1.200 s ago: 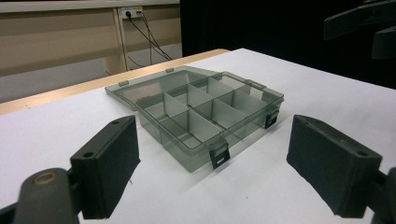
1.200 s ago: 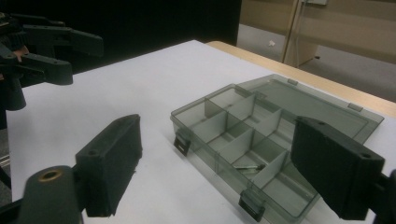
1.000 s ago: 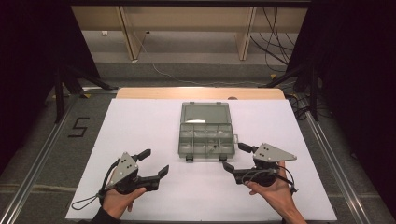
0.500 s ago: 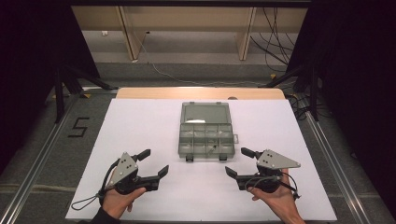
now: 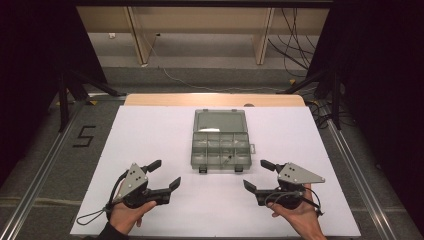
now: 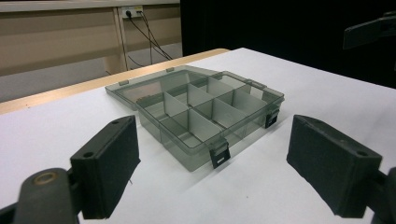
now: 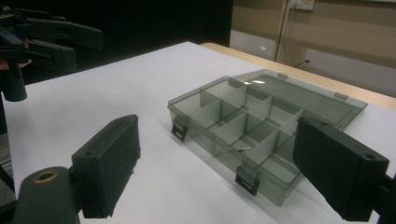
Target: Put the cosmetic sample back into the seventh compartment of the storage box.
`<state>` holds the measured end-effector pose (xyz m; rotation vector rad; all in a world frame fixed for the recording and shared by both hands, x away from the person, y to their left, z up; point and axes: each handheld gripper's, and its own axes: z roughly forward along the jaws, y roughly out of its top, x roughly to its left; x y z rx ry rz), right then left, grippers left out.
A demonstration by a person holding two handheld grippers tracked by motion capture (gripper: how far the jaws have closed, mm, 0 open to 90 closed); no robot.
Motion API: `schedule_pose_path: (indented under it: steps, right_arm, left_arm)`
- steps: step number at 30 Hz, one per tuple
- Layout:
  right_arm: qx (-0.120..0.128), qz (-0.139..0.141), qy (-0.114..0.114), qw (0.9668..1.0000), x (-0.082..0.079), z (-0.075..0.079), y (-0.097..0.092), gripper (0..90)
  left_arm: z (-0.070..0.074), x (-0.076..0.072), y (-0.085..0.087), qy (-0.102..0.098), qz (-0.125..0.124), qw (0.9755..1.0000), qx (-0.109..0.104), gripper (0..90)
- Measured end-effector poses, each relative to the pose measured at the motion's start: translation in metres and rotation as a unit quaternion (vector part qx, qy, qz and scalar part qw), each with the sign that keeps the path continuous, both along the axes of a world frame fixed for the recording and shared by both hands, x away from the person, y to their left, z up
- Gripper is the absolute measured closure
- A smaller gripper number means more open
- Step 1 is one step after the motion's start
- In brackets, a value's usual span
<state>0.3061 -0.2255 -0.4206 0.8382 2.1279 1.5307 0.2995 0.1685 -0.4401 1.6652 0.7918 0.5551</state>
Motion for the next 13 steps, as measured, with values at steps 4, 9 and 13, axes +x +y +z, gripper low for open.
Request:
schedule_pose_path:
  steps: [4, 9, 13]
  right_arm:
    - [0.003, -0.002, -0.006, 1.0000, 0.0006, 0.0002, -0.0007, 16.2]
    - [0.002, -0.002, -0.007, 1.0000, 0.0007, 0.0002, -0.0007, 16.1]
    - [0.002, -0.002, -0.007, 1.0000, 0.0009, 0.0001, -0.0007, 16.1]
  left_arm:
    - [0.0000, 0.0000, -0.0001, 0.000, 0.000, 1.0000, 0.000, 15.9]
    - [0.0001, 0.0001, 0.0000, -0.001, 0.000, 1.0000, 0.001, 15.9]
    - [0.0001, 0.0001, -0.0001, -0.001, -0.001, 1.0000, 0.002, 15.9]
